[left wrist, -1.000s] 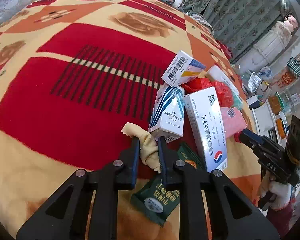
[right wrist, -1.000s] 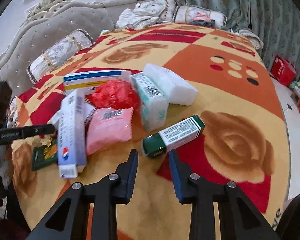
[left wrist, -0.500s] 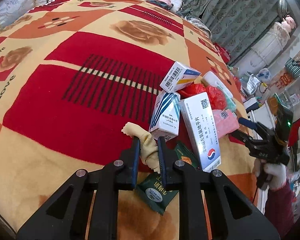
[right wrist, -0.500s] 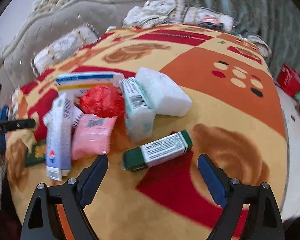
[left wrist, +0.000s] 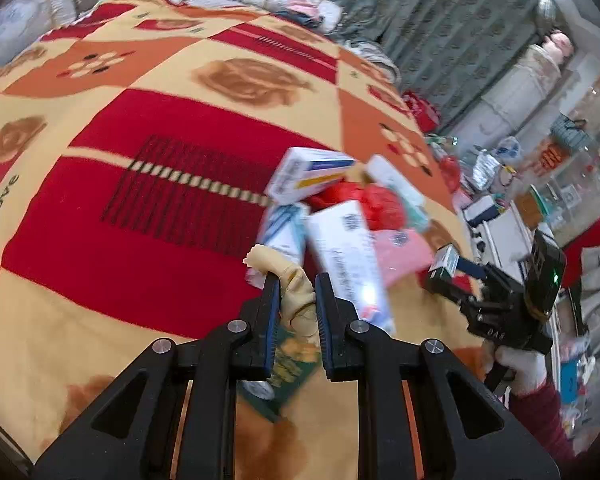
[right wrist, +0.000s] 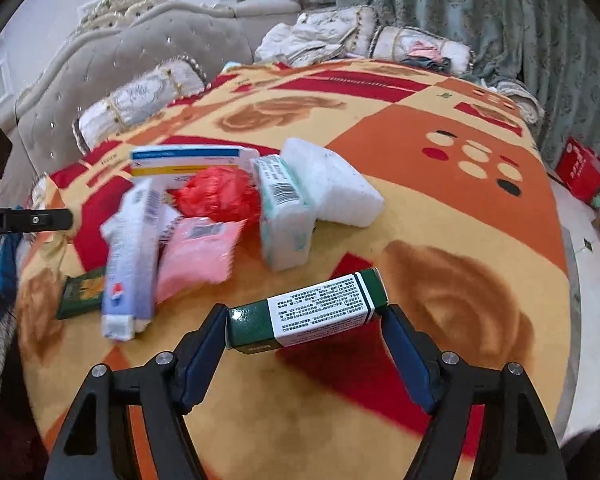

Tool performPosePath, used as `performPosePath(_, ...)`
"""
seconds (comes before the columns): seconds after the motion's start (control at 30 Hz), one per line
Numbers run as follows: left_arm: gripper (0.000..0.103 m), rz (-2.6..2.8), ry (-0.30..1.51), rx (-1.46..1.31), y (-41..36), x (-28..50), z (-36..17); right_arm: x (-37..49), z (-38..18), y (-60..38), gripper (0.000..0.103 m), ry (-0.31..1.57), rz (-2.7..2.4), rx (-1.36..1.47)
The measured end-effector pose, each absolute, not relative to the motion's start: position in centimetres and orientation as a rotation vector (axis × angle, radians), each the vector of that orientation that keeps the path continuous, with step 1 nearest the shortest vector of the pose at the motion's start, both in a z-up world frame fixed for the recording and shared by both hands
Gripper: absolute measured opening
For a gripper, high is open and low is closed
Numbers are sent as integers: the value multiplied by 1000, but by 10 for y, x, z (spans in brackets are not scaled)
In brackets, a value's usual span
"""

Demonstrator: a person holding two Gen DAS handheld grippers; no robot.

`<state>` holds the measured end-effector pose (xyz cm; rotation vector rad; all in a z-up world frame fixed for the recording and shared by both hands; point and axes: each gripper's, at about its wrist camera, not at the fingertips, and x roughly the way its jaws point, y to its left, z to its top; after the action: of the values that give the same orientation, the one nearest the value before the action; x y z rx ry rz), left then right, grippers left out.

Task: Collect trash
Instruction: 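Carry the wrapper and green-white box over the black bin and open both tools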

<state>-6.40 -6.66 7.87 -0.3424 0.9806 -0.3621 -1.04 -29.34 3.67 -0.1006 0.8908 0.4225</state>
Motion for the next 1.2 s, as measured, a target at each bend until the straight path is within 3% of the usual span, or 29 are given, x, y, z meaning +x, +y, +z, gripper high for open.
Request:
performPosePath(0.4, 15, -533, 982, -236, -156, -87, 100, -87, 59, -317, 76, 850, 312, -37)
performPosePath(1.2, 15, -822, 1007, -24, -377, -91, 102, -166, 68, -500, 76, 835, -79, 121)
